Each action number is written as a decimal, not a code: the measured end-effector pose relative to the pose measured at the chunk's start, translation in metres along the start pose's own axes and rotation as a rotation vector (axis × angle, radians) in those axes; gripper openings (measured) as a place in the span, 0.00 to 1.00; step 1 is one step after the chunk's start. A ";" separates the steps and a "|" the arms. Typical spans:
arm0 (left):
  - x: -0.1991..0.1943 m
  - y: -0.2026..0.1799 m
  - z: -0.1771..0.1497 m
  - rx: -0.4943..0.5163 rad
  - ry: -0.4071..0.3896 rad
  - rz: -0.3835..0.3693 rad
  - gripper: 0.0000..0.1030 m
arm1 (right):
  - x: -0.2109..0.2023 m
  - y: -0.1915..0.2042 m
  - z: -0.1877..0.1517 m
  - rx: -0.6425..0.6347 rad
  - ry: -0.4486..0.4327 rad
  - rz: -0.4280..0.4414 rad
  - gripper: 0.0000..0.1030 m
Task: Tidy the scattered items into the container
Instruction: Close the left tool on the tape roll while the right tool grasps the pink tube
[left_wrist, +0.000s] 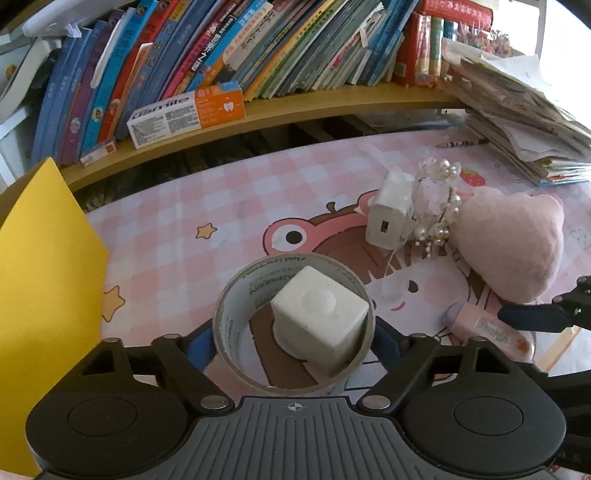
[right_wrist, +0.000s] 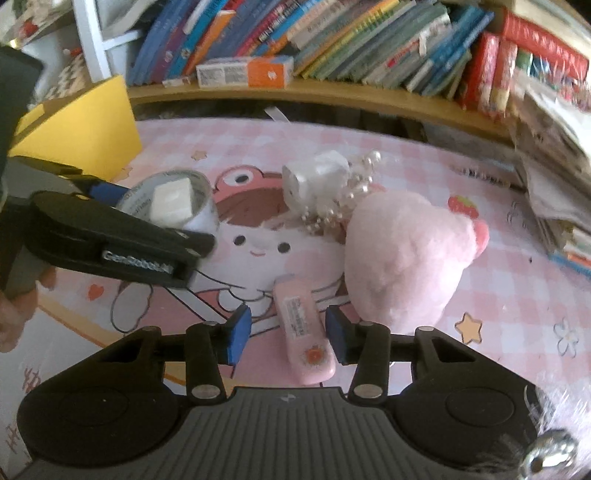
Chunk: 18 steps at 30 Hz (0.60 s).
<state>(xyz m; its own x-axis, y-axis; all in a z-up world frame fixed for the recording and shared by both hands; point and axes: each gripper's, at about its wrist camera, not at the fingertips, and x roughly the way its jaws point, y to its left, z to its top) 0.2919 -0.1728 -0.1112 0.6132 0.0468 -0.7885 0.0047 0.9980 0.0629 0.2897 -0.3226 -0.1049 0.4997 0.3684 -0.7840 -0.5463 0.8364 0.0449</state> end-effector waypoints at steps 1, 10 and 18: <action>-0.002 0.000 0.000 0.000 -0.005 -0.003 0.82 | 0.001 -0.001 -0.001 0.003 0.005 0.003 0.36; -0.024 0.000 -0.001 0.004 -0.067 -0.026 0.82 | -0.003 0.003 -0.005 0.005 0.012 0.025 0.23; -0.061 0.000 -0.004 0.008 -0.137 -0.034 0.82 | -0.018 0.011 -0.007 0.003 -0.018 0.041 0.23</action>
<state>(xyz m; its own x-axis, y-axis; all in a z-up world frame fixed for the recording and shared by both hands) 0.2513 -0.1754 -0.0656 0.7148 0.0066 -0.6993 0.0329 0.9985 0.0430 0.2701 -0.3231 -0.0947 0.4890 0.4091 -0.7704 -0.5645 0.8217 0.0781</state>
